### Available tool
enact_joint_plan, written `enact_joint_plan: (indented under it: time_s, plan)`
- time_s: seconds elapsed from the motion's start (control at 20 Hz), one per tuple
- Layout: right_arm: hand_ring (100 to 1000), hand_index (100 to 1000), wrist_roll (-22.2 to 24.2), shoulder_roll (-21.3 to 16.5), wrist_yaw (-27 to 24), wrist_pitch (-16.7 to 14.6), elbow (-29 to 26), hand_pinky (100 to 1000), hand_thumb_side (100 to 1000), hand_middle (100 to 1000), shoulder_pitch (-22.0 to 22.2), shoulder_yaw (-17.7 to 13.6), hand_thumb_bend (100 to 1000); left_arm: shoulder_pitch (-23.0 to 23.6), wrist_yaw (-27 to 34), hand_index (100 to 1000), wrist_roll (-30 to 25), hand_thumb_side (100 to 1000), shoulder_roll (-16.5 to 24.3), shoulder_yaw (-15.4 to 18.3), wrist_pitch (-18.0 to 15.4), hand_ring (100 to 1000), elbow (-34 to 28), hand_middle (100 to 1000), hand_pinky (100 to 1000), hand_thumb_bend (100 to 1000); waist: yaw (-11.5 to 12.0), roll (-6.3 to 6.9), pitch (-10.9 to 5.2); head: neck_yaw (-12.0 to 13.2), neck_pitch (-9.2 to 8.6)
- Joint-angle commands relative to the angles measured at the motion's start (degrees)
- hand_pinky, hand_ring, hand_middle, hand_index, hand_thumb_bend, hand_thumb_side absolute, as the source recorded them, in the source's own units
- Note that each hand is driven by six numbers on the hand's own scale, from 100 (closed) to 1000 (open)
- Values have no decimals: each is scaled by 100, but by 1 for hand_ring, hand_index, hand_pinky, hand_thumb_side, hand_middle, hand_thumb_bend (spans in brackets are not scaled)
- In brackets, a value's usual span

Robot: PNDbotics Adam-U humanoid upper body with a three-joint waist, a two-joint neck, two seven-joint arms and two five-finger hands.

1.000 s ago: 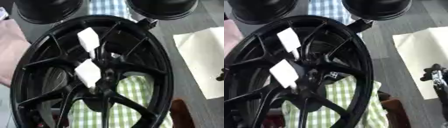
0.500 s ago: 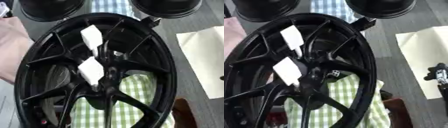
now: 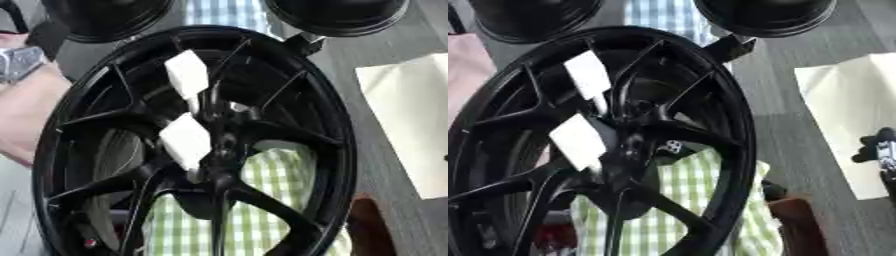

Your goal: Pull the pin out of the wheel hub.

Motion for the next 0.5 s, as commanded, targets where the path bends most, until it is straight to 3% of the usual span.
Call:
enact_joint_plan:
  time_s: [0.05,0.5]
  plan:
    - [514,573,21,-156,33,4,-75,817,697,467,20,-2,100,-299,92,849,-474,205,21,-239,-4,616,-56,717,797,100,2,-46,-400,27,-47]
    - [513,573,20,-146,43,26,-75,816,699,467,47,9,100,-960,191,867,-1430,222,-415,-890,468,614,-56,743,761,100,31,-47,-412,33,-26]
